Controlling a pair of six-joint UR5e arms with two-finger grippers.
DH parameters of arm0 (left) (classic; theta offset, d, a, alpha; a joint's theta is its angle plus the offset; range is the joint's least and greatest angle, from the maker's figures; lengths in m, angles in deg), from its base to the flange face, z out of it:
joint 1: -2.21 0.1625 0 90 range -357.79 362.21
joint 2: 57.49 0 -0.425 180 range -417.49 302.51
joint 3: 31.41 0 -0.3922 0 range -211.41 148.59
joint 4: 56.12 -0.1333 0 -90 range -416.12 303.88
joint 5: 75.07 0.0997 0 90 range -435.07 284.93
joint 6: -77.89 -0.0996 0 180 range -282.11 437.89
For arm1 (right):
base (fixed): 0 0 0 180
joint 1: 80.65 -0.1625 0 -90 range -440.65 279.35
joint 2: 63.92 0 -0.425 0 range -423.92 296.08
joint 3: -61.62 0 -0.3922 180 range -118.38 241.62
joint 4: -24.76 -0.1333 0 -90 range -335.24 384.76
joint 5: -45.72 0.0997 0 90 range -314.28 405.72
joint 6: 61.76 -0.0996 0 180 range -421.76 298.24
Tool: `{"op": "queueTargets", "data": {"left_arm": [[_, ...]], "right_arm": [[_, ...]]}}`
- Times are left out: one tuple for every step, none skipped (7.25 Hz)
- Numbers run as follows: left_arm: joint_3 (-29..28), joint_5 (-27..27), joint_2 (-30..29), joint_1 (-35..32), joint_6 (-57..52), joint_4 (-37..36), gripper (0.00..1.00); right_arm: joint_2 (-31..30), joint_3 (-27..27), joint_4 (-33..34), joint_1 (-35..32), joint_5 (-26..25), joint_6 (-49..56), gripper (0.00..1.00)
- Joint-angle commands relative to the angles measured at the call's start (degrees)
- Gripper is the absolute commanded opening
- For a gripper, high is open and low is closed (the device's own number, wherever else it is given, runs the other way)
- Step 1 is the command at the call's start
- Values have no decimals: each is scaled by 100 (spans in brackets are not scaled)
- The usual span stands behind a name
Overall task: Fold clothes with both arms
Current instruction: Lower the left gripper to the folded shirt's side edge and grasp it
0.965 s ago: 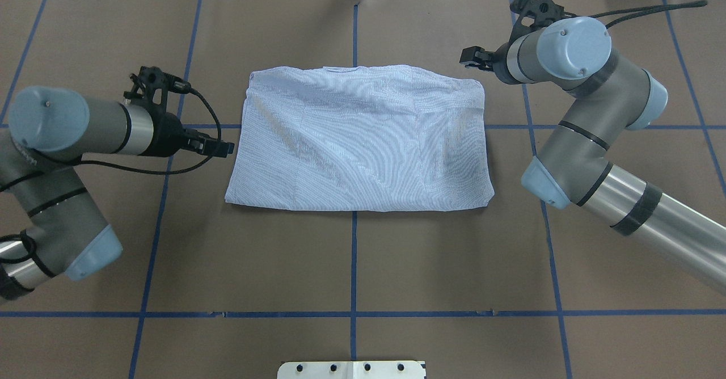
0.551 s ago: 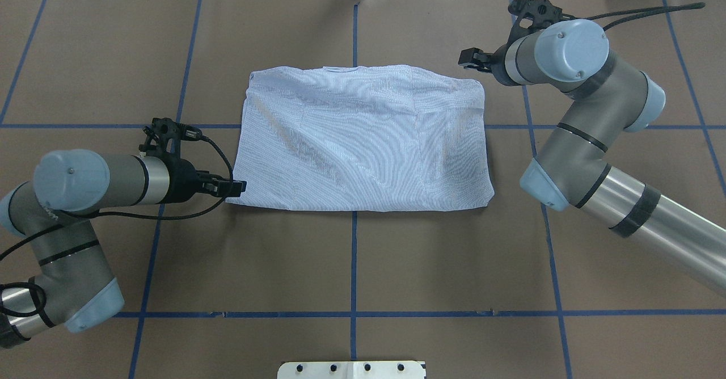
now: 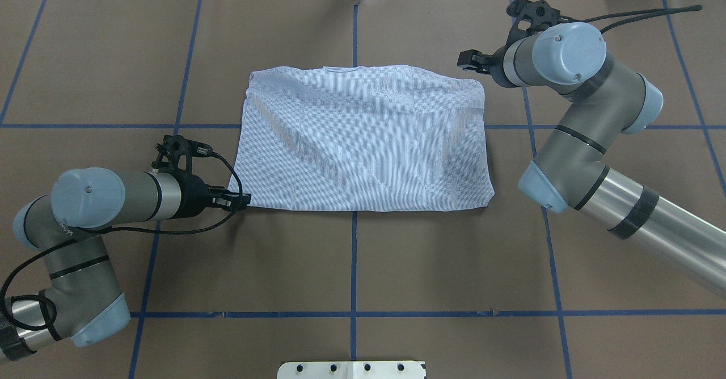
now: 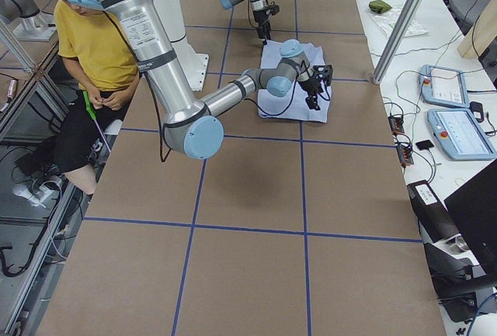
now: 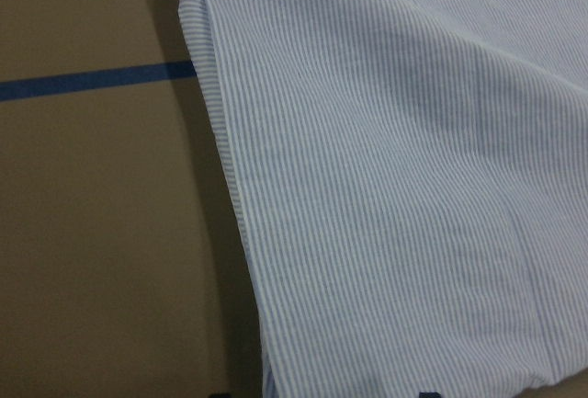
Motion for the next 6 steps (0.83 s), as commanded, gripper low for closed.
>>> {"op": "queueTargets", "data": {"left_arm": [[-6,1,-4,57,1,0,40],[12,10,4,109,10,0,9],[20,1,4,110,10,0,0],[116,18,39,84,1,0,0],[204,19,135,57,-43,0,0],[231,19,241,-30,-130,-9,0]], "right_arm": [[0,-4,0,17,-7,-1,100],[0,5,-9,26,-16,8,100],[0,-4,-9,61,-68,16,100],[0,-4,-9,79,-77,25,100],[0,-4,-9,88,-77,25,100],[0,5,-9,105,-86,-1,100]]}}
